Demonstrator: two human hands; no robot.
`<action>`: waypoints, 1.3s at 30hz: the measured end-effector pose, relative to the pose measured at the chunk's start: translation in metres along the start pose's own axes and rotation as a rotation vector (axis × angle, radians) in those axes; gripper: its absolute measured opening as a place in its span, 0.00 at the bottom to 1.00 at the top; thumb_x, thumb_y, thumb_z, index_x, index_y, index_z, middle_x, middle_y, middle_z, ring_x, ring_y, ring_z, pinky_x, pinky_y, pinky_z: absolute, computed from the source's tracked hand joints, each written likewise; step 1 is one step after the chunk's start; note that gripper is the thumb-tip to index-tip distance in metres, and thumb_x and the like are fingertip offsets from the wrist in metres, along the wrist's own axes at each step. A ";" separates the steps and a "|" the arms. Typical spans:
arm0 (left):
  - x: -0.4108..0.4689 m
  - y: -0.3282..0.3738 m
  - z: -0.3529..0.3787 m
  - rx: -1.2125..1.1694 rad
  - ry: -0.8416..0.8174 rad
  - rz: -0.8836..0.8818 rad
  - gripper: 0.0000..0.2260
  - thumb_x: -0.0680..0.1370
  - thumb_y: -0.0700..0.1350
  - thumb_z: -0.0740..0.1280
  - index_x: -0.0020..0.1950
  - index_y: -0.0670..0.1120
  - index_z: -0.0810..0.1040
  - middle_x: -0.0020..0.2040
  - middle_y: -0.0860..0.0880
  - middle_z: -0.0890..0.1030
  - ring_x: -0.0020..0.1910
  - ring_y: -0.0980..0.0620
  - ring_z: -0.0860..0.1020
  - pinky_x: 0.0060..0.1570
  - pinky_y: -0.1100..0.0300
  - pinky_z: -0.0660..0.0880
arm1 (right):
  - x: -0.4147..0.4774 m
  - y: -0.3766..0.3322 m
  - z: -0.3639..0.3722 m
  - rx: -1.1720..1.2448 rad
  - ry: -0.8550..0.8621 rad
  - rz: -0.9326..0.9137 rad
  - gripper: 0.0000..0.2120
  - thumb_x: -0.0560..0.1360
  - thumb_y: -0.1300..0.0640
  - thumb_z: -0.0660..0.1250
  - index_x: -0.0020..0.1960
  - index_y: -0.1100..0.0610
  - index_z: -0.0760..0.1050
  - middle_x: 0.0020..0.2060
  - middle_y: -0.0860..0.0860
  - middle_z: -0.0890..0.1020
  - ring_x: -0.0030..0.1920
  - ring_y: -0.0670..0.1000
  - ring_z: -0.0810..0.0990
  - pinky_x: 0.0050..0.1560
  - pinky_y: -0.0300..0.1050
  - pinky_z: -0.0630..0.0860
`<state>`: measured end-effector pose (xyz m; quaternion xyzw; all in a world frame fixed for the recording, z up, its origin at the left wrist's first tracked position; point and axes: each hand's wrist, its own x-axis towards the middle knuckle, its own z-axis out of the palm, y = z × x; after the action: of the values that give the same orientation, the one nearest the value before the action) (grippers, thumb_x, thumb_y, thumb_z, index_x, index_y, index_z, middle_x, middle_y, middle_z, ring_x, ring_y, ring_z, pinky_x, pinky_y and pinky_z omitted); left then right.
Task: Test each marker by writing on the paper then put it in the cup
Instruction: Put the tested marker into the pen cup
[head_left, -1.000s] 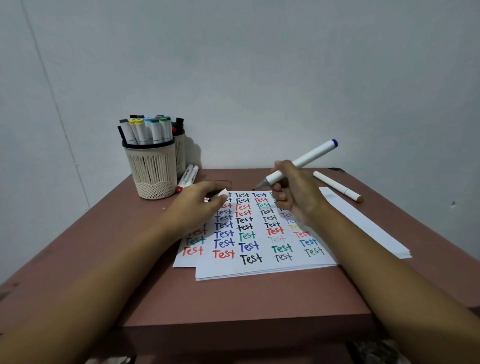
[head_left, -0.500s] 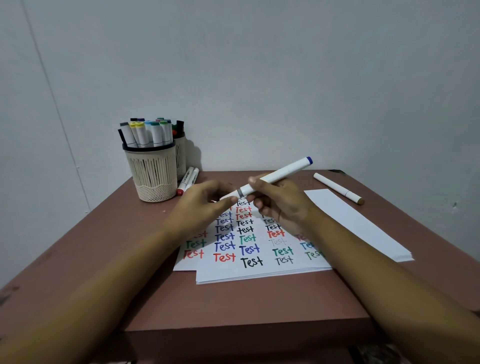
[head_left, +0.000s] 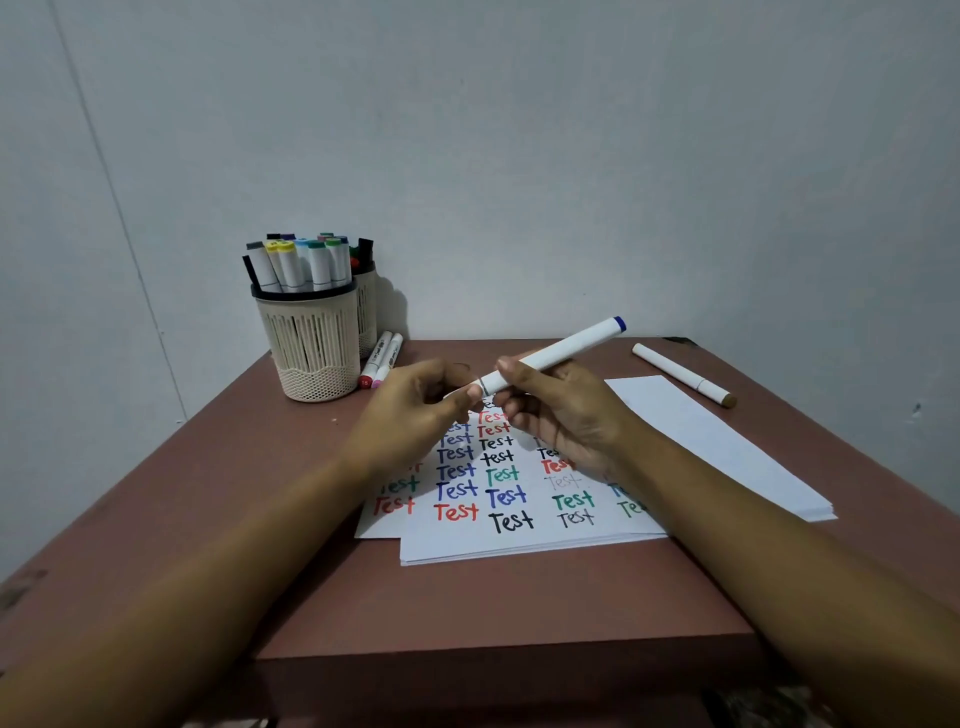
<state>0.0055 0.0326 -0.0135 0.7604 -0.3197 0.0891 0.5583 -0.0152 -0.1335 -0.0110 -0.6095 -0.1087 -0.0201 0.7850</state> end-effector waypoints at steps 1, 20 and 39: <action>0.000 0.000 0.001 -0.003 -0.003 -0.001 0.03 0.76 0.37 0.66 0.45 0.38 0.78 0.31 0.50 0.76 0.26 0.64 0.72 0.28 0.74 0.65 | 0.000 0.001 0.000 0.005 0.000 0.005 0.06 0.77 0.61 0.65 0.43 0.62 0.76 0.28 0.52 0.79 0.28 0.45 0.76 0.31 0.33 0.75; 0.005 -0.006 -0.001 0.170 0.059 0.012 0.08 0.78 0.48 0.64 0.50 0.48 0.81 0.37 0.53 0.80 0.31 0.66 0.74 0.31 0.75 0.66 | 0.004 -0.002 0.004 -0.064 0.096 -0.025 0.13 0.79 0.52 0.62 0.41 0.59 0.74 0.27 0.51 0.75 0.25 0.45 0.70 0.26 0.36 0.68; 0.013 -0.046 -0.027 0.726 -0.214 -0.073 0.13 0.80 0.48 0.59 0.63 0.49 0.76 0.63 0.48 0.72 0.63 0.54 0.69 0.58 0.66 0.62 | 0.044 -0.046 -0.129 -1.659 0.647 0.154 0.09 0.78 0.56 0.65 0.51 0.63 0.74 0.52 0.62 0.79 0.47 0.60 0.75 0.42 0.44 0.65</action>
<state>0.0482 0.0602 -0.0335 0.9246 -0.2965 0.0969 0.2187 0.0388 -0.2648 0.0114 -0.9514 0.2090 -0.2105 0.0828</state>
